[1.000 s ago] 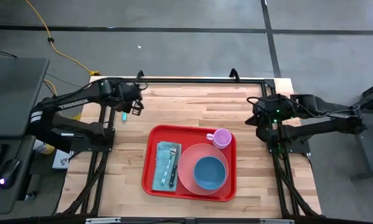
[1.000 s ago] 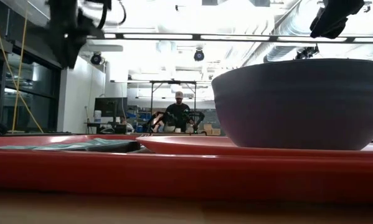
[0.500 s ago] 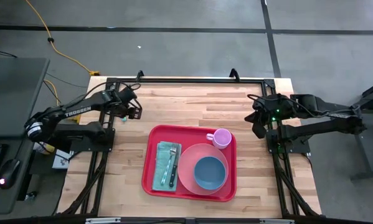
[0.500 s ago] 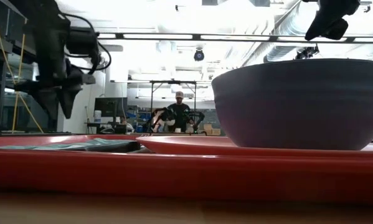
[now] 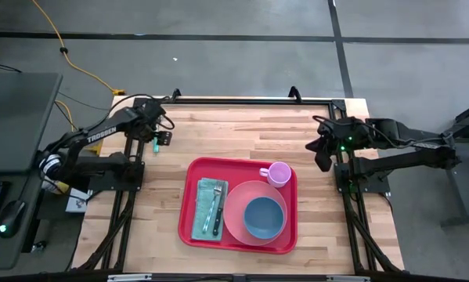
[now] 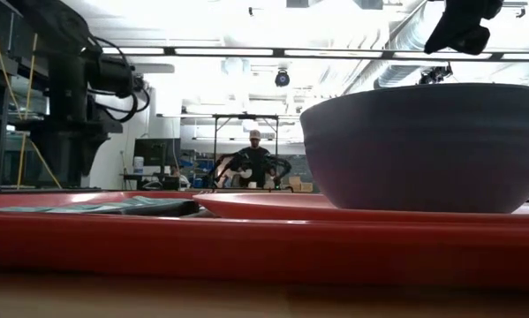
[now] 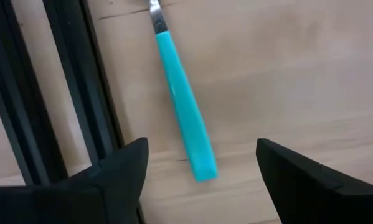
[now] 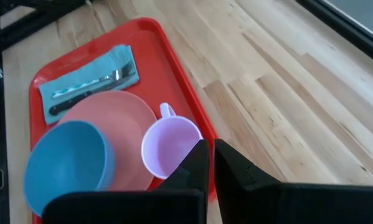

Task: Set up tray
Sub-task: Put the green spoon beside the green patterned fork on top of the blue napkin on the red tray

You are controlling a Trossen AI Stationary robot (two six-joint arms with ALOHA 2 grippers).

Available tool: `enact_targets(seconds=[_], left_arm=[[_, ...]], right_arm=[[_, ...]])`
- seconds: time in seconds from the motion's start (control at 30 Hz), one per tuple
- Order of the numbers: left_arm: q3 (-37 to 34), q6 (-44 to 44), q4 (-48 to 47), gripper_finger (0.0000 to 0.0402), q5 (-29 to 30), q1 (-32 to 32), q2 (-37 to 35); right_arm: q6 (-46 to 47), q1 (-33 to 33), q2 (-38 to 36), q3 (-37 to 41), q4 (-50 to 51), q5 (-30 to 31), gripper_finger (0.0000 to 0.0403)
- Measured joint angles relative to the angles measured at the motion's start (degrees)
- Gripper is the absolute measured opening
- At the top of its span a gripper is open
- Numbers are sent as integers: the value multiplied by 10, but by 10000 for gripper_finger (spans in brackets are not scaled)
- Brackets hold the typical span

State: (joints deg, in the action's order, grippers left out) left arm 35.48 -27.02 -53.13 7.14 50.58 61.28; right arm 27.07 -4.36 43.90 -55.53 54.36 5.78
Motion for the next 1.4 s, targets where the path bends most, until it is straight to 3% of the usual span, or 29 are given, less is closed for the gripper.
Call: enact_targets(seconds=[0.57,0.93,1.4], left_arm=[[0,33,47,313,-1,16,136],[2,16,72,290,-41,16,189],[2,0,80,165,-62,15,190]], right_arm=[[32,0,0,0,-19,12,0],[47,0,0,0,-19,5,0],[50,0,0,0,-19,-1,0]])
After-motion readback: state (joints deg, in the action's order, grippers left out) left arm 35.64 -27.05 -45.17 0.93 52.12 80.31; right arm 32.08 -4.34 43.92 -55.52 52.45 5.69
